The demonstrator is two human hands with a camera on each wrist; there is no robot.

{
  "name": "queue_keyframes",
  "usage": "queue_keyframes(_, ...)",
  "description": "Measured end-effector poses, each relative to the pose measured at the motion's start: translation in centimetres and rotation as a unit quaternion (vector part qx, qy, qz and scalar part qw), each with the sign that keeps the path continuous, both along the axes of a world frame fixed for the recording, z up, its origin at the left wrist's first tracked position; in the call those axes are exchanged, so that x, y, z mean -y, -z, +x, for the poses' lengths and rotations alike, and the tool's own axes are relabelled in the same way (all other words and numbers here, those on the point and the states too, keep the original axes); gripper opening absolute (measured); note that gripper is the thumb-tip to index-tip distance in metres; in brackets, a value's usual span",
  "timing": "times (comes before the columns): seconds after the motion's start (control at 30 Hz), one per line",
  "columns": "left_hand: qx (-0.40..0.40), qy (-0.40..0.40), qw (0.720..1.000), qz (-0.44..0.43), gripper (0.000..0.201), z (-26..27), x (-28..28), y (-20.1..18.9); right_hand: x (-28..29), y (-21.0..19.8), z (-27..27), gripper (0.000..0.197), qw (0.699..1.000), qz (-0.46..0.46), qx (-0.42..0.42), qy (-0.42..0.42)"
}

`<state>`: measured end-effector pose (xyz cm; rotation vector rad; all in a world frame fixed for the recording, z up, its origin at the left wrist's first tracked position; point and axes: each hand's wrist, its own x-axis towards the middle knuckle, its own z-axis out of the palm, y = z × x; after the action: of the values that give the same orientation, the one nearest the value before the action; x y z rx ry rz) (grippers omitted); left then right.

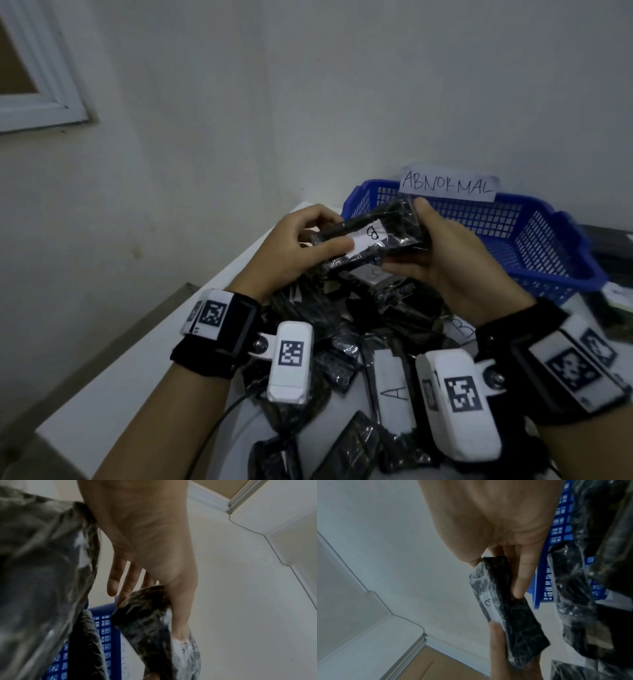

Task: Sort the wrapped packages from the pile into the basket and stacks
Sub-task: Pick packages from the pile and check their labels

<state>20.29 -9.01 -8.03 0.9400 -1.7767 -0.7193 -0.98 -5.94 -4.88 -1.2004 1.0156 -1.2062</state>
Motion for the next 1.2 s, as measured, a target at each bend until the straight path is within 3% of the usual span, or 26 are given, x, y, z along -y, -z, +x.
queue_keyframes(0.1,-0.049,0.017,0.998,0.027,0.023,-0.7,0.3,-1.0,0.2,-0.3,-0.4,0.049,1.0,0.002,0.001,0.006)
queue_keyframes(0.23,-0.051,0.031,0.998,0.033,0.018,-2.0,0.7,-2.2,0.3,-0.8,-1.3,0.06,1.0,-0.017,0.002,0.001)
queue_keyframes(0.33,-0.062,0.046,0.996,0.036,0.024,-2.8,1.0,-2.7,0.1,-1.2,-1.8,0.037,0.999,-0.041,0.007,0.006)
queue_keyframes(0.43,-0.099,0.049,0.994,0.029,0.026,-3.6,0.8,-3.4,0.4,-1.2,-2.0,0.025,0.998,-0.046,0.044,0.018)
queue_keyframes(0.6,-0.196,0.079,0.976,0.051,0.044,-5.4,1.4,-4.5,0.7,-1.3,-2.2,0.017,0.993,-0.068,0.086,0.048)
queue_keyframes(0.77,-0.282,0.13,0.939,0.148,0.031,-7.5,1.5,-5.5,0.9,-1.9,-3.1,0.013,0.988,-0.101,0.083,0.083)
queue_keyframes(0.97,-0.261,0.117,0.948,0.139,0.011,-7.4,2.5,-5.1,0.7,-1.9,-3.7,0.009,0.993,-0.082,0.025,0.083)
queue_keyframes(1.07,-0.263,0.128,0.948,0.126,0.016,-7.4,2.7,-5.0,0.7,-1.8,-4.0,0.02,0.99,-0.098,0.004,0.099)
queue_keyframes(1.2,-0.249,0.105,0.959,0.09,0.025,-8.6,2.5,-5.3,1.1,-1.8,-4.9,0.018,0.98,-0.144,-0.017,0.136)
